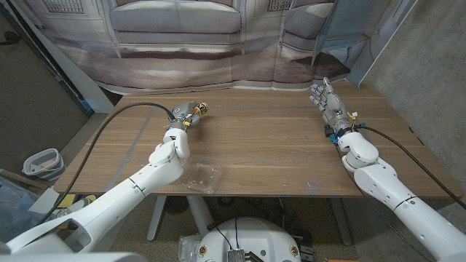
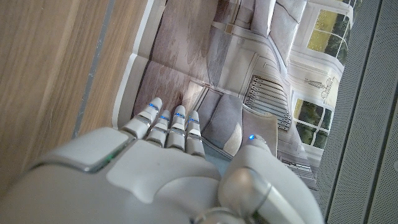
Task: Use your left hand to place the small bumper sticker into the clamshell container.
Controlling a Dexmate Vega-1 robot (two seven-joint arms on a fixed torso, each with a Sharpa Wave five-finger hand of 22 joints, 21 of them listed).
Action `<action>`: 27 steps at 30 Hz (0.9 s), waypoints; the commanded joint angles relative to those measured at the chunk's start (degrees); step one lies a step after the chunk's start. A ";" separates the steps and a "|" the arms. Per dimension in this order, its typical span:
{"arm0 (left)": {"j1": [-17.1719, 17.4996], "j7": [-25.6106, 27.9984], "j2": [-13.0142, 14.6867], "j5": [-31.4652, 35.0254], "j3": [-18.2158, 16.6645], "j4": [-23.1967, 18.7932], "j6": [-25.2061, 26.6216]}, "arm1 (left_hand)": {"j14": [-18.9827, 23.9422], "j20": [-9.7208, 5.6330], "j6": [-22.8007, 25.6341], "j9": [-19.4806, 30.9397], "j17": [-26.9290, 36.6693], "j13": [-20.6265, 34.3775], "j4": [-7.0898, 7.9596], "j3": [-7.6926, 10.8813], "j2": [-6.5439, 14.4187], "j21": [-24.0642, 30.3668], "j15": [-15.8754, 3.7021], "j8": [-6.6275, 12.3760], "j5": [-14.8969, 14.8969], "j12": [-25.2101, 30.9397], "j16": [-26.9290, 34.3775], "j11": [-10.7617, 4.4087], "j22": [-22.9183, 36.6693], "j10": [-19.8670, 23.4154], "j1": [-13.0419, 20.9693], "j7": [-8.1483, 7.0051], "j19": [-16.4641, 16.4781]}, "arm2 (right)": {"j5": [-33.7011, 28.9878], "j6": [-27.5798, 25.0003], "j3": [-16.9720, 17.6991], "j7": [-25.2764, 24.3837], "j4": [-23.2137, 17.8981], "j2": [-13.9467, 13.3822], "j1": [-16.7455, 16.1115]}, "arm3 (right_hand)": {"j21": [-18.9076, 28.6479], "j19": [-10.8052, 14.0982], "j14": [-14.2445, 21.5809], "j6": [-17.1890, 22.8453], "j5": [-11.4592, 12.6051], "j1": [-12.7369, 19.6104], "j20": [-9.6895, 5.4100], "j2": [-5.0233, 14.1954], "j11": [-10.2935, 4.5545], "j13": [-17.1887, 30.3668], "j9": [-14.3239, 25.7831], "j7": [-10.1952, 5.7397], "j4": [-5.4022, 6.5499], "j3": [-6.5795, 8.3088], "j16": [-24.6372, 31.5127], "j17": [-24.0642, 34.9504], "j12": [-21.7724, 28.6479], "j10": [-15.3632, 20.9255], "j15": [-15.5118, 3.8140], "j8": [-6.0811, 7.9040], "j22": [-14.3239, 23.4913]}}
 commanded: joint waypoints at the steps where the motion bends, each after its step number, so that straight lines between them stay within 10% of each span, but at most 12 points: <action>1: 0.53 -0.08 0.54 0.77 -0.12 -1.42 0.44 | -0.22 -0.09 -0.15 0.31 0.16 0.34 0.36 0.00 -0.31 -0.13 -1.28 -0.20 -0.05 -0.26 -0.28 -0.17 0.19 -0.25 -0.53 0.34 -0.03 | 0.21 -0.05 0.01 -0.14 0.10 0.24 0.00 | -0.12 0.18 0.53 0.26 0.01 0.12 0.13 0.45 0.00 0.34 0.16 0.12 -0.28 0.11 -0.10 0.20 0.08 0.33 0.27 0.10 0.19; 27: 3.27 0.15 3.20 0.48 -2.40 -6.09 -1.07 | 0.01 -0.18 -0.02 0.34 0.17 0.39 0.87 -0.15 -0.57 -0.27 -1.15 -0.45 -0.22 -0.58 -0.54 -0.24 0.18 -0.05 -1.54 0.38 0.14 | -0.51 1.32 -1.23 0.33 0.86 1.47 0.00 | -0.13 0.19 0.53 0.29 -0.04 0.23 0.13 0.63 0.08 0.34 0.16 0.12 -0.34 0.15 -0.12 0.20 0.10 0.44 0.23 0.09 0.19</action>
